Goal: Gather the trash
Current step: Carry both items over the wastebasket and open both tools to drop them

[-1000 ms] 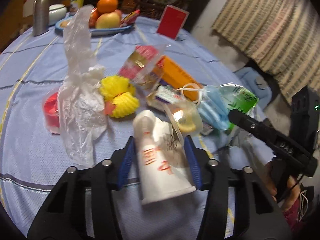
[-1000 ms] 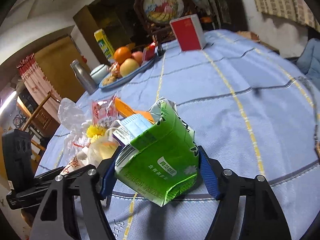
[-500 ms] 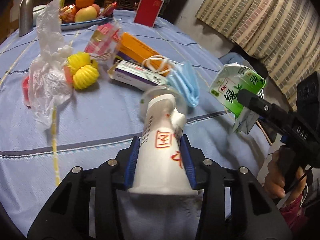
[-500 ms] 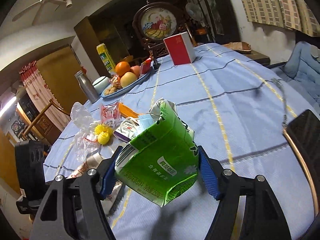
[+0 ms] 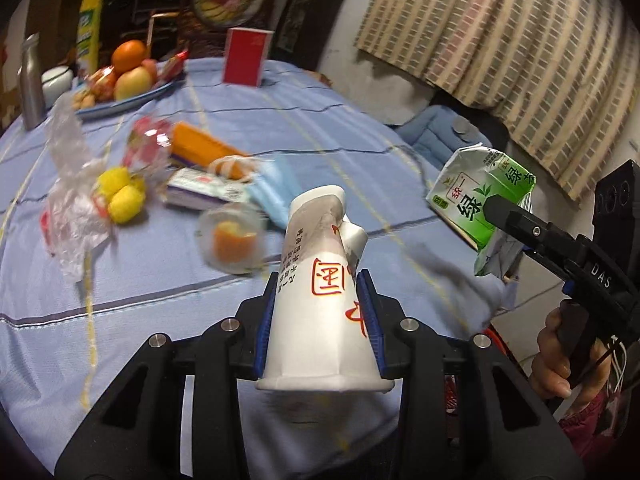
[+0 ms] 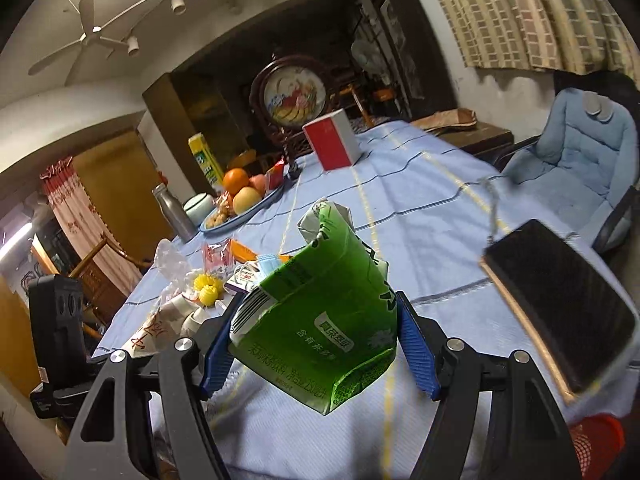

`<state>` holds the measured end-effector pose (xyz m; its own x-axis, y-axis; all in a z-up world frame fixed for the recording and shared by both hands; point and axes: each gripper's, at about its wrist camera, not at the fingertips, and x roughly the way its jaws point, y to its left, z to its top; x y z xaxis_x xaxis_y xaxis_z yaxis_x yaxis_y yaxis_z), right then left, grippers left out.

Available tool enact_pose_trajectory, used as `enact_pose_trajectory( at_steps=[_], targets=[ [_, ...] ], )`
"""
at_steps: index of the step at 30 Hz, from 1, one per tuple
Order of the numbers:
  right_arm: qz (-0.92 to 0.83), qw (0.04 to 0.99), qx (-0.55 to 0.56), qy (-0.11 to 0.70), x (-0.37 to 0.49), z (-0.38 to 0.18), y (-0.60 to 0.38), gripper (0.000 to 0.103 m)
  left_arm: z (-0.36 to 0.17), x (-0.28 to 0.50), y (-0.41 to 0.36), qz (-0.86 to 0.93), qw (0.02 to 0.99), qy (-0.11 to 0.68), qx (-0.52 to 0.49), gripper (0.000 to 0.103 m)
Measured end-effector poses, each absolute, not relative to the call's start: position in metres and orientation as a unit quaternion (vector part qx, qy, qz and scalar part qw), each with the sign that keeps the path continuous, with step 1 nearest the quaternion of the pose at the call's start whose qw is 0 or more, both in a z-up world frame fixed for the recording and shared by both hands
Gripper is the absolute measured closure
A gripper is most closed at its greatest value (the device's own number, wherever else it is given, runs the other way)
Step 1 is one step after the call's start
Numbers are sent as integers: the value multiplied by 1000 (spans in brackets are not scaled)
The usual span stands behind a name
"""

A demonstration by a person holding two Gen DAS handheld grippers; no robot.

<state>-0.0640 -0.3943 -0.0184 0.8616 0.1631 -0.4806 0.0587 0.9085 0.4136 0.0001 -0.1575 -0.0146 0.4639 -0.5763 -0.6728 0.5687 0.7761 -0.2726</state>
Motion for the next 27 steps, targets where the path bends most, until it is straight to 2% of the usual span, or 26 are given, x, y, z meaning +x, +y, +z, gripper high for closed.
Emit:
enact_pose_trajectory(
  at_steps=[16, 23, 27],
  targets=[
    [-97, 942, 243, 212, -219, -26, -495, 31, -11, -88, -294, -462, 793, 390, 77, 65],
    [-173, 908, 267, 272, -262, -85, -545, 30, -31, -118, -360, -511, 748, 406, 122, 65],
    [-213, 879, 277, 323, -269, -127, -568, 21, -48, -128, -397, -527, 723, 422, 150, 65]
  ],
)
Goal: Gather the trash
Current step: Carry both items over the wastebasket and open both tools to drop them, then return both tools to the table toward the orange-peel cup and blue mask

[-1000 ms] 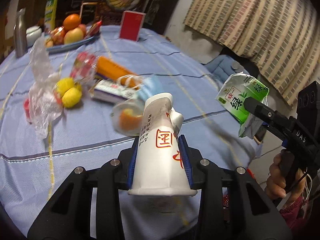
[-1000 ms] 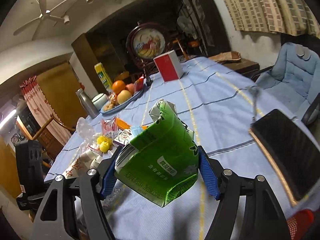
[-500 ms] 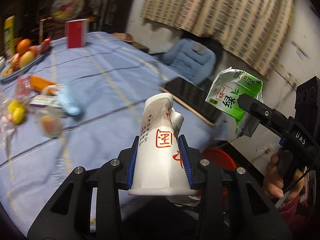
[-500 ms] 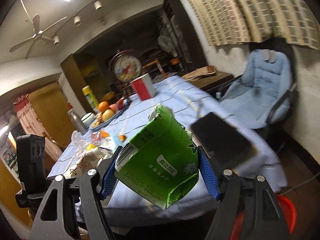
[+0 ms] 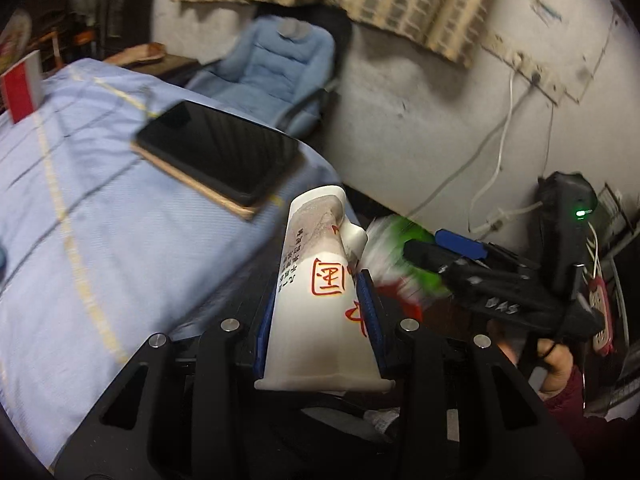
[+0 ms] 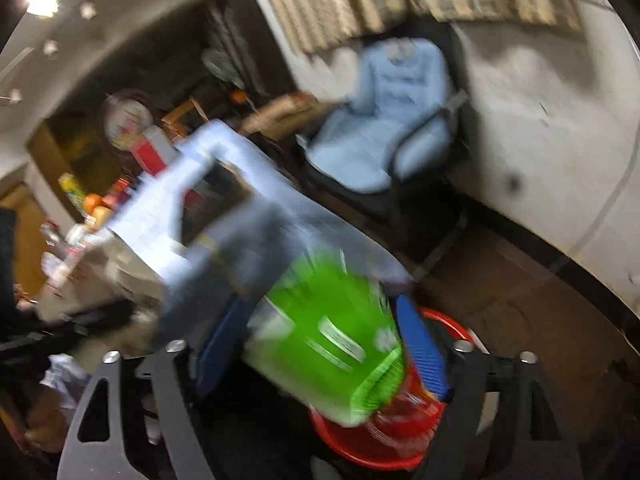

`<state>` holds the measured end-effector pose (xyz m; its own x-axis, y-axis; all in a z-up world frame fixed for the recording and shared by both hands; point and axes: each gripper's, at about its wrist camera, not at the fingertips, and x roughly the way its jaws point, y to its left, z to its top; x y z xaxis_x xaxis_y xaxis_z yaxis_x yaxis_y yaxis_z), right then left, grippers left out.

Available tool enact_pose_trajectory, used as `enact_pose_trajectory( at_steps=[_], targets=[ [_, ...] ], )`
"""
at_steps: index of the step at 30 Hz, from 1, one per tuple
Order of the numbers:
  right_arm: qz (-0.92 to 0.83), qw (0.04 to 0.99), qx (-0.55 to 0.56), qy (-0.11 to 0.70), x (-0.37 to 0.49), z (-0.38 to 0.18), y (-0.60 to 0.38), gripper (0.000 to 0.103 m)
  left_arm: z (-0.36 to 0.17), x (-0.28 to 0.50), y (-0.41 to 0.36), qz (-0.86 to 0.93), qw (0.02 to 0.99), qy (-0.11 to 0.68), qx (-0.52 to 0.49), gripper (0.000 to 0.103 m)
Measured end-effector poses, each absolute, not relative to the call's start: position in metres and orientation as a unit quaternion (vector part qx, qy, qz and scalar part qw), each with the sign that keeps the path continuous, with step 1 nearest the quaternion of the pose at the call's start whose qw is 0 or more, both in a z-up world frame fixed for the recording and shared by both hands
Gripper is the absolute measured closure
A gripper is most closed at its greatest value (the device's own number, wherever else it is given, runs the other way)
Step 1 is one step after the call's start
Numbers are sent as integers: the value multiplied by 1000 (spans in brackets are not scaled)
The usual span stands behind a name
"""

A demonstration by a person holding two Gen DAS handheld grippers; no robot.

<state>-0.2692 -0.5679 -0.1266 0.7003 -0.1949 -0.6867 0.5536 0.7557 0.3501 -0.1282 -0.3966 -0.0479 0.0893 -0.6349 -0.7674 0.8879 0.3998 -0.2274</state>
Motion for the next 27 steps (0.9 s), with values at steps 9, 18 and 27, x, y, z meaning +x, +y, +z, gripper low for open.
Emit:
enact_pose_trajectory(
  at_steps=[9, 18, 27],
  targets=[
    [-259, 855, 351, 280, -317, -148, -625, 16, -84, -149, -459, -552, 675, 446, 202, 64],
    [-262, 854, 356, 274, -325, -151, -632, 16, -97, -172, -486, -556, 668, 433, 240, 26],
    [-249, 859, 352, 275, -318, -143, -623, 16, -92, -163, -480, -540, 686, 430, 230, 25]
  ],
)
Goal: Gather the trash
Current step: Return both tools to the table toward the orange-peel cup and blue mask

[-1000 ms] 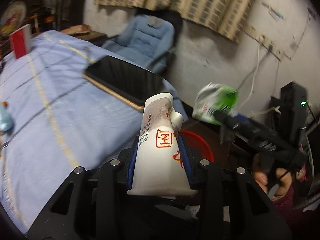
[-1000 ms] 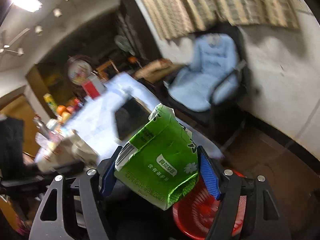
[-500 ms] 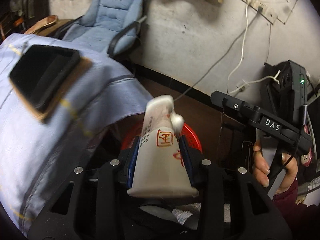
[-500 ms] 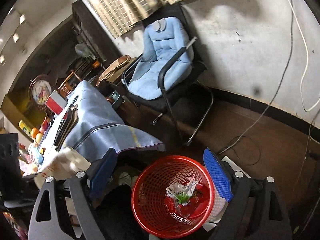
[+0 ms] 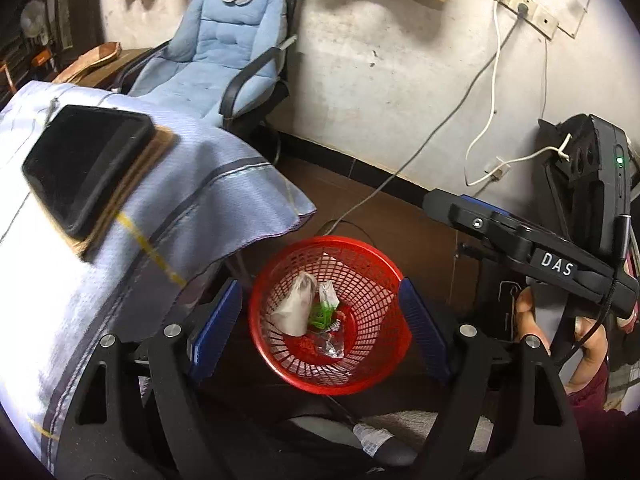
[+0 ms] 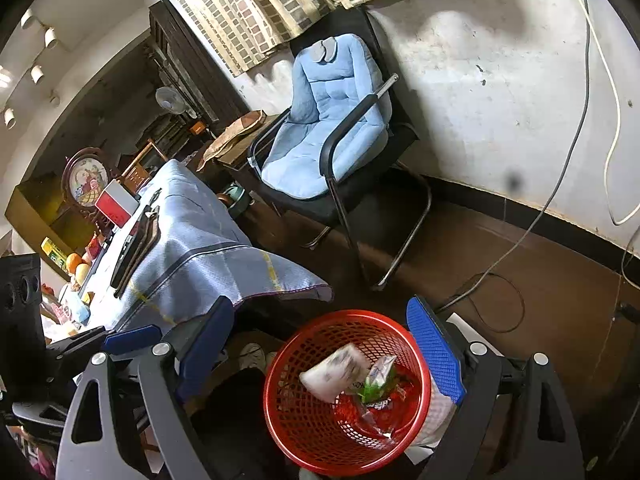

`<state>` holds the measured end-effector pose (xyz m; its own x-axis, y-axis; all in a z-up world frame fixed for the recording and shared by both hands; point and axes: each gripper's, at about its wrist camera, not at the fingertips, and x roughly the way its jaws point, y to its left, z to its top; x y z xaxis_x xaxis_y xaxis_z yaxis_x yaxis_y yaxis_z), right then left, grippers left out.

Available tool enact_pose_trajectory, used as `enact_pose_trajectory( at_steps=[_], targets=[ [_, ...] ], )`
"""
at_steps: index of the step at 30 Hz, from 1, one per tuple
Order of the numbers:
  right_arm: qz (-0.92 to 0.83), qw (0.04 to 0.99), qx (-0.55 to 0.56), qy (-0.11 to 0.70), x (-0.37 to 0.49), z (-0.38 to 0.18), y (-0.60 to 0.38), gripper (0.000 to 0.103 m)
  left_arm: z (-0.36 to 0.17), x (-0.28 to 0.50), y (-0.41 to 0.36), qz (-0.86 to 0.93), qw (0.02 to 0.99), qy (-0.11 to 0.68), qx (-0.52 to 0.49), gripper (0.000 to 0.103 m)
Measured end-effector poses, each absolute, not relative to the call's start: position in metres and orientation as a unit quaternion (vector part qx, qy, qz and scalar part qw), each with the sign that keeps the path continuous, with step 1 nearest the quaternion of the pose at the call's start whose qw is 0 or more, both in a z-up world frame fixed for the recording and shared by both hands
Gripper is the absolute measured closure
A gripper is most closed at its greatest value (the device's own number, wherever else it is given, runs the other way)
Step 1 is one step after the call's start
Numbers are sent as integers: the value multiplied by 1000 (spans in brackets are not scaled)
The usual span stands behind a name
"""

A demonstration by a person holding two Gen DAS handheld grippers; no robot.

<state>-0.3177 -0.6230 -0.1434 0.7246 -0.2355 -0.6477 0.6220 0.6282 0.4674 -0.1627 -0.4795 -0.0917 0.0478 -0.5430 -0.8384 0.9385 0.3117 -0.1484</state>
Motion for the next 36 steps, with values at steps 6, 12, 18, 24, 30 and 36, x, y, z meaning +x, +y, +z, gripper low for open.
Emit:
enact_pose_trajectory(
  at_steps=[6, 12, 18, 24, 30, 36],
  targets=[
    [-240, 868, 332, 280, -309, -131, -609, 16, -81, -155, -461, -530, 704, 424, 211, 22],
    [-245, 876, 304, 282, -305, -113, -592, 12, -69, -153, -442, -526, 718, 412, 198, 21],
    [-236, 890, 275, 277, -299, -91, -570, 10, -52, -152, -415, -518, 739, 392, 177, 16],
    [-211, 907, 240, 274, -287, -67, -535, 9, -34, -145, -378, -502, 765, 375, 146, 13],
    [-173, 924, 201, 275, -264, -46, -491, 7, -21, -130, -329, -476, 795, 360, 107, 10],
    [-125, 935, 170, 286, -227, -32, -446, 6, -14, -99, -271, -423, 833, 350, 67, 8]
  ],
)
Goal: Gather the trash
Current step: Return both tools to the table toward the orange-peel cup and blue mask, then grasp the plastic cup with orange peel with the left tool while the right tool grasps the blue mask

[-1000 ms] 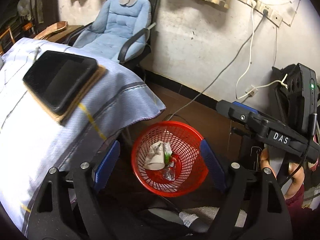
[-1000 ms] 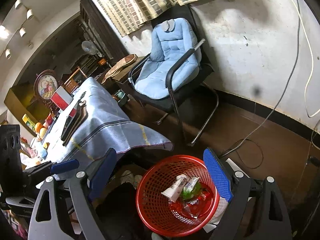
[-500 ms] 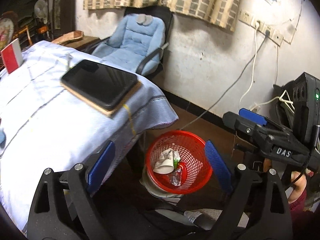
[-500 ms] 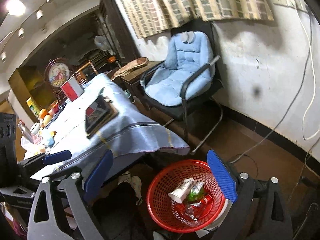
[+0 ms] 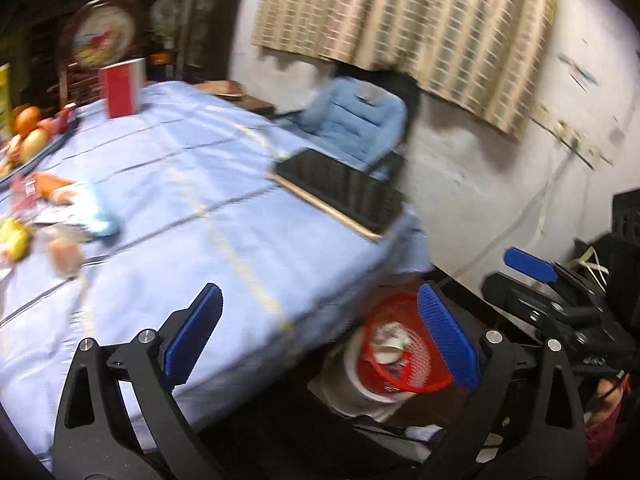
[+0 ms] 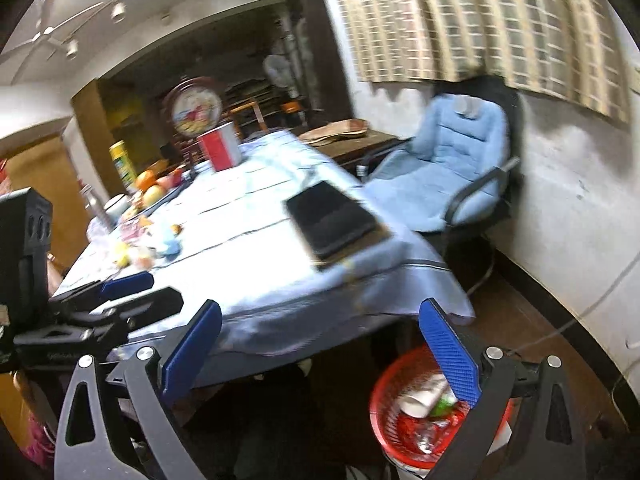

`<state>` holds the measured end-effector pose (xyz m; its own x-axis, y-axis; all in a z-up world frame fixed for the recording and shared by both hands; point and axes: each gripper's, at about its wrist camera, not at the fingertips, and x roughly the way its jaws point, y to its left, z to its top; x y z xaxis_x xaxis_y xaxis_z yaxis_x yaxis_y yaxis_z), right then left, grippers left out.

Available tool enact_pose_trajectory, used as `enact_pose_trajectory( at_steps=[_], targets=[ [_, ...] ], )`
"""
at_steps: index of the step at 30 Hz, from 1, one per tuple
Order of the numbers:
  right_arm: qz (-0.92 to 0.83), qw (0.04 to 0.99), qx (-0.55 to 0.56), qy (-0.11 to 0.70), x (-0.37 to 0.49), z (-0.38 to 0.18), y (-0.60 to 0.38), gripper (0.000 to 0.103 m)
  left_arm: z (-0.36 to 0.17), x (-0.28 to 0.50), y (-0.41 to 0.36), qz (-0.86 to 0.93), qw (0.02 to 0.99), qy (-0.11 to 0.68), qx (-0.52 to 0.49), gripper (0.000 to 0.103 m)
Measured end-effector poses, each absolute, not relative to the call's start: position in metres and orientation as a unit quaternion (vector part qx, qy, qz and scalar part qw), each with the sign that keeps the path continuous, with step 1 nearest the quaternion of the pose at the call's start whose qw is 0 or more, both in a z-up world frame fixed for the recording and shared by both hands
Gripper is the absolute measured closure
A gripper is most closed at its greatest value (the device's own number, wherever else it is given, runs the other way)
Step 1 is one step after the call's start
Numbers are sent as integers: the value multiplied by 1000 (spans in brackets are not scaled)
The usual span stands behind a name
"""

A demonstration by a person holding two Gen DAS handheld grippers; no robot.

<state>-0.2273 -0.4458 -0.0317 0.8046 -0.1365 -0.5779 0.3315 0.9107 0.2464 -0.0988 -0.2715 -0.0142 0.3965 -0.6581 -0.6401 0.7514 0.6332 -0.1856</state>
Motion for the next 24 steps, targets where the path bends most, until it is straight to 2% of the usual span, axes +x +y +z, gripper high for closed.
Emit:
enact_pose_trajectory(
  at_steps=[7, 13, 24],
  targets=[
    [-67, 934, 150, 316, -161, -27, -405, 6, -14, -32, -203, -320, 876, 360, 22, 8],
    [-23, 933, 142, 331, -105, -23, -382, 6, -23, 33, -149, -251, 881, 400, -39, 8],
    [-4, 924, 165, 346, -46, -26, -387, 6, -51, 86, -151, -237, 855, 461, -21, 8]
  ],
)
